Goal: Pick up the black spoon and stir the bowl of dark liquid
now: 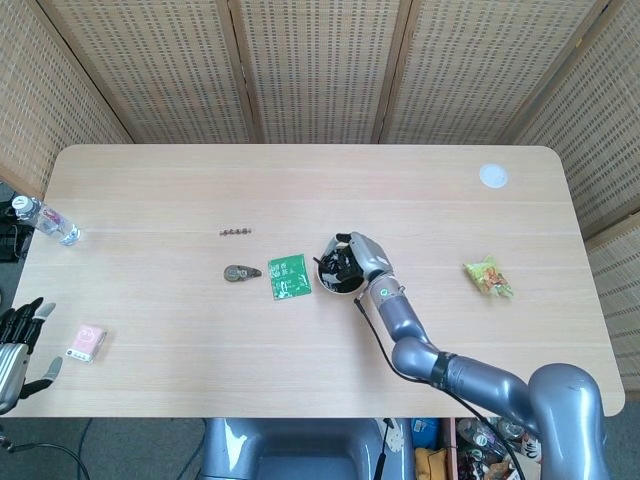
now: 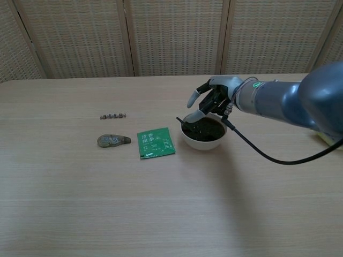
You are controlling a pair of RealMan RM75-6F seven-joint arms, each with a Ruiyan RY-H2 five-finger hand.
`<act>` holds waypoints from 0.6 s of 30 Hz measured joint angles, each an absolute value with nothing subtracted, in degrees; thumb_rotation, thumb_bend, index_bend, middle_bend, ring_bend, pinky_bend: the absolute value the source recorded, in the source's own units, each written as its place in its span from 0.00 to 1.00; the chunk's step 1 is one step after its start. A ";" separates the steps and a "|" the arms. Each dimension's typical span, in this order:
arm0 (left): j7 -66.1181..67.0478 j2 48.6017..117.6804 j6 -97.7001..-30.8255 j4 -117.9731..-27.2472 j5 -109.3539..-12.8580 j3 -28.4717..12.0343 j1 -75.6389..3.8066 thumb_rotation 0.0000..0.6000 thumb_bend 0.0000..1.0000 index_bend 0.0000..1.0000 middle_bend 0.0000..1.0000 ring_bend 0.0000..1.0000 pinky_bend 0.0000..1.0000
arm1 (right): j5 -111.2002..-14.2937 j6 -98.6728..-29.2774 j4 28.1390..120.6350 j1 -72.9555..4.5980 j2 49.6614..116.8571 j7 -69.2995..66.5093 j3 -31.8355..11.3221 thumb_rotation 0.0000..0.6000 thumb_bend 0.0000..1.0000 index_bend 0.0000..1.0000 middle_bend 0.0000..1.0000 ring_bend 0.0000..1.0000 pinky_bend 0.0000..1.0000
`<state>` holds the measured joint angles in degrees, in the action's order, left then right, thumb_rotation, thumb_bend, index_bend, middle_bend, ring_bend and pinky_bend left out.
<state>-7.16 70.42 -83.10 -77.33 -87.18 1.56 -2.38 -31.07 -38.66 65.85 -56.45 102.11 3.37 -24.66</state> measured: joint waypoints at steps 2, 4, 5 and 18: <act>-7.16 70.30 -83.25 -77.38 -87.14 1.54 -2.28 1.00 0.39 0.00 0.00 0.00 0.00 | -31.67 -39.12 67.20 -55.84 101.26 2.44 -25.13 1.00 0.15 0.48 0.90 0.92 1.00; -7.16 70.19 -83.32 -77.42 -87.10 1.50 -2.24 1.00 0.39 0.00 0.00 0.00 0.00 | -32.39 -39.70 68.63 -55.13 100.37 1.56 -25.52 1.00 0.15 0.48 0.90 0.92 1.00; -7.15 70.16 -83.33 -77.45 -87.09 1.49 -2.24 1.00 0.39 0.00 0.00 0.00 0.00 | -32.91 -40.12 69.69 -54.59 99.73 0.94 -25.76 1.00 0.15 0.48 0.90 0.92 1.00; -6.69 69.58 -83.65 -78.53 -87.38 1.12 -2.54 1.00 0.39 0.00 0.00 0.00 0.00 | -38.78 -47.75 82.08 -46.38 91.98 -4.90 -26.84 1.00 0.31 0.51 0.73 0.80 1.00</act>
